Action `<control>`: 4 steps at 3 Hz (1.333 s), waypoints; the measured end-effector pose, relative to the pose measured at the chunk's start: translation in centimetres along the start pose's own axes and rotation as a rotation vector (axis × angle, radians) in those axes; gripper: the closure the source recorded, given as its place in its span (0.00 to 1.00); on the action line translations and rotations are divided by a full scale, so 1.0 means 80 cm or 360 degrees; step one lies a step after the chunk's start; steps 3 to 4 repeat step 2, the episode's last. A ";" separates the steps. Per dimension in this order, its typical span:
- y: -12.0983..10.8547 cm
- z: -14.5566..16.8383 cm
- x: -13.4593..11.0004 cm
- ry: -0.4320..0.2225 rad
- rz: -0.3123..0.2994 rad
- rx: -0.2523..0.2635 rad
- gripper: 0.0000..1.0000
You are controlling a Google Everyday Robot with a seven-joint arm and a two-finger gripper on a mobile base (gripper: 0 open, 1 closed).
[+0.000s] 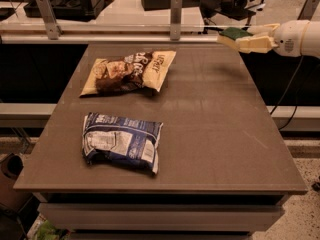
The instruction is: Pick sponge
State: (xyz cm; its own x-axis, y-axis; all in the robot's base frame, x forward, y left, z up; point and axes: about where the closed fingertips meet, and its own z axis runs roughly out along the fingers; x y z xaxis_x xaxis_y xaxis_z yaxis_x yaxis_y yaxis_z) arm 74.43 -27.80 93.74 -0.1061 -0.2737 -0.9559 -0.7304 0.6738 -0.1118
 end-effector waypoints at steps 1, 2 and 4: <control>0.005 -0.012 -0.023 0.0020 -0.0048 -0.0055 1.00; 0.006 -0.013 -0.025 0.0019 -0.0054 -0.0060 1.00; 0.006 -0.013 -0.025 0.0019 -0.0054 -0.0060 1.00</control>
Offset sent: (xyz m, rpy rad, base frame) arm -0.0061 0.0014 0.0161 -0.0211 -0.0019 0.0335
